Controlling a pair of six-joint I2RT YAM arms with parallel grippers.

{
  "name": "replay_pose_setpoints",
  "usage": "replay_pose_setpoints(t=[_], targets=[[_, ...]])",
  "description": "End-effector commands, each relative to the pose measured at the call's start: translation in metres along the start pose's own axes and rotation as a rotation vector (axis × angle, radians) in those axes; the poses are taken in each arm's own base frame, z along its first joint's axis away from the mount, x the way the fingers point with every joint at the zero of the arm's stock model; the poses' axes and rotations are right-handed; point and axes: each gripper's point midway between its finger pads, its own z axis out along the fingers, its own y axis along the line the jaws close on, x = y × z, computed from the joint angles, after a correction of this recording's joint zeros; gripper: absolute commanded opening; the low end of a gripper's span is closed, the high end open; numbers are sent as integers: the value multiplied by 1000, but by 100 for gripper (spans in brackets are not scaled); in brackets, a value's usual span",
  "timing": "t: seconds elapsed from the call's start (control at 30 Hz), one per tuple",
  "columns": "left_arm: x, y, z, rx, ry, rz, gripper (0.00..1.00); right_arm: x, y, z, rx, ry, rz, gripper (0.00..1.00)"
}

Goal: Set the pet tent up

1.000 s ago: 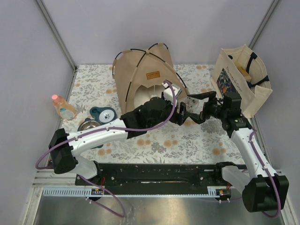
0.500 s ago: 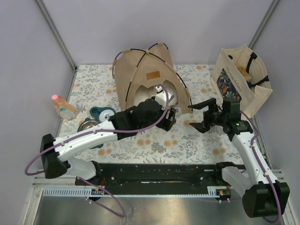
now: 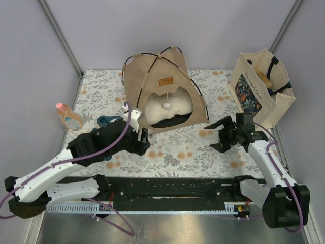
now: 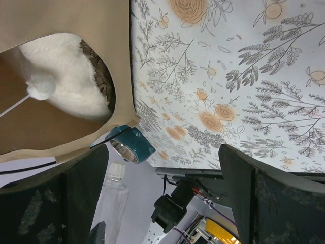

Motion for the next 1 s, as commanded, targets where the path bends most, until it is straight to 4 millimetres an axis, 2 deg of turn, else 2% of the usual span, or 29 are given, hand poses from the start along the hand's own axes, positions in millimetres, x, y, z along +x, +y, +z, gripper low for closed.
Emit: replay_pose_setpoints(t=[0.0, 0.2, 0.33, 0.5, 0.67, 0.97], targets=[[10, 47, -21, -161, 29, -59, 33, -9, -5, 5, 27, -37, -30, 100], [20, 85, -24, -288, 109, -113, 32, -13, 1, 8, 21, -42, -46, 100], [13, 100, -26, -347, 130, -137, 32, -15, 2, 7, 22, -53, -46, 100], [-6, 134, -20, -459, 122, -213, 32, -15, 0, 13, 35, -39, -37, 100], [-31, 180, -7, -526, 68, -363, 32, -16, -1, 17, 51, -29, -40, 100], [-65, 257, 9, -599, -11, -570, 31, -19, 13, 23, 53, 4, -99, 99]])
